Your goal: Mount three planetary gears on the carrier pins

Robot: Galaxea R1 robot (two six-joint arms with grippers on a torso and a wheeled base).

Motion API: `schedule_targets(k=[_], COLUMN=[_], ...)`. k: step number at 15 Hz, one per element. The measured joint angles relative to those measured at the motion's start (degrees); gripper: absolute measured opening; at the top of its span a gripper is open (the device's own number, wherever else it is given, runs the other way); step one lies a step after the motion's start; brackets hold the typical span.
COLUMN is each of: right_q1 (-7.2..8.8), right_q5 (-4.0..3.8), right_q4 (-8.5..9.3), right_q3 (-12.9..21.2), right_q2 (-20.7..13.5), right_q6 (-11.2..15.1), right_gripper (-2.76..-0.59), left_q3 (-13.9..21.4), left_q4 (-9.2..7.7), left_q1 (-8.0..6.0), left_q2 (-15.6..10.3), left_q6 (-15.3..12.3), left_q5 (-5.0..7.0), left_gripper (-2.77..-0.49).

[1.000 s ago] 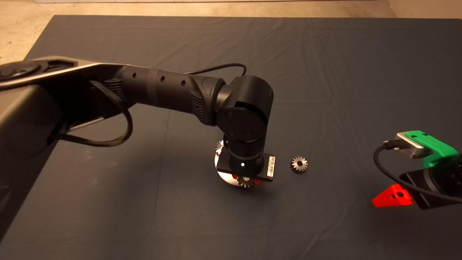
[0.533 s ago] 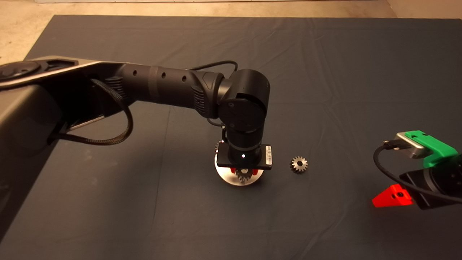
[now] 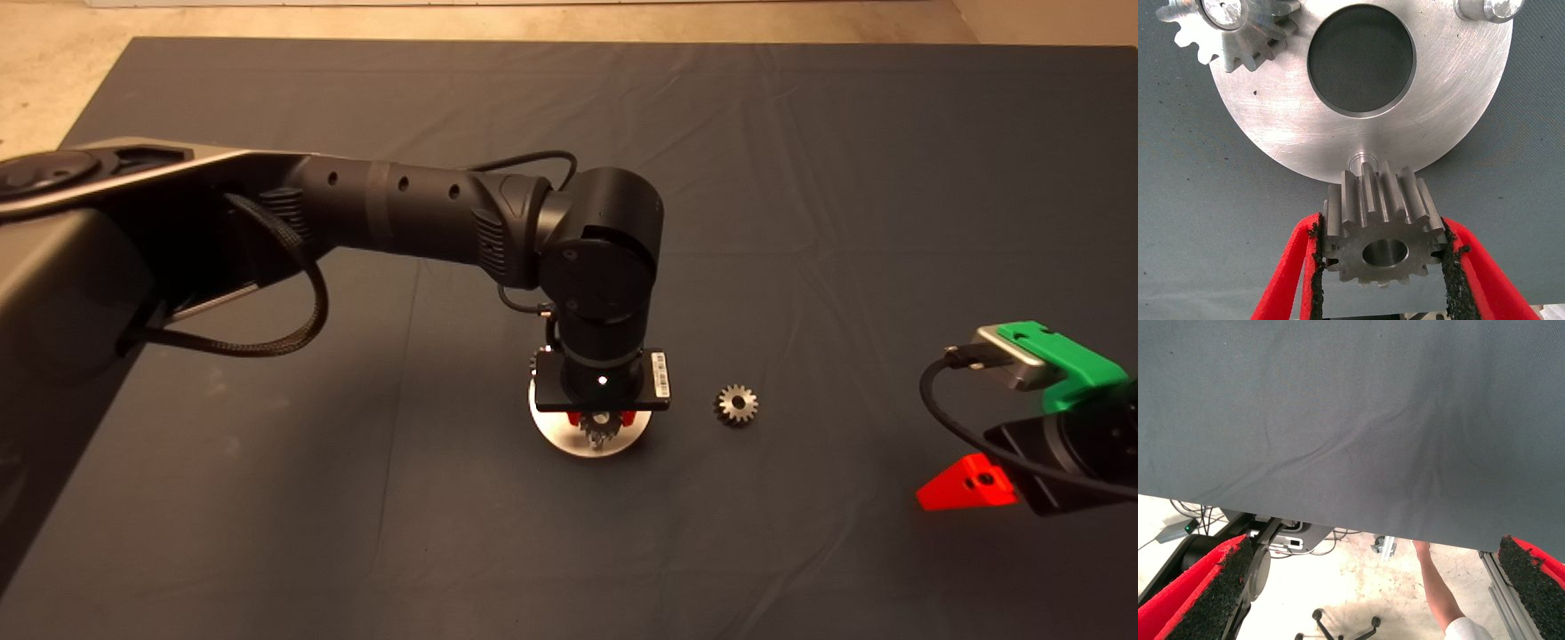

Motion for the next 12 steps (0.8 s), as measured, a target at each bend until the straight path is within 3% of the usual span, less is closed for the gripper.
schedule_targets(k=[12], right_q1=[0.02], right_q5=[0.02], right_q4=[0.0], right_q3=[0.0], right_q2=[0.0], right_q6=[0.0], right_gripper=[-0.61], left_q3=[0.94], left_q4=[0.01], left_q1=[1.05], left_q2=[-1.38], left_q6=[-0.35], left_q5=[0.0], left_gripper=[-2.33])
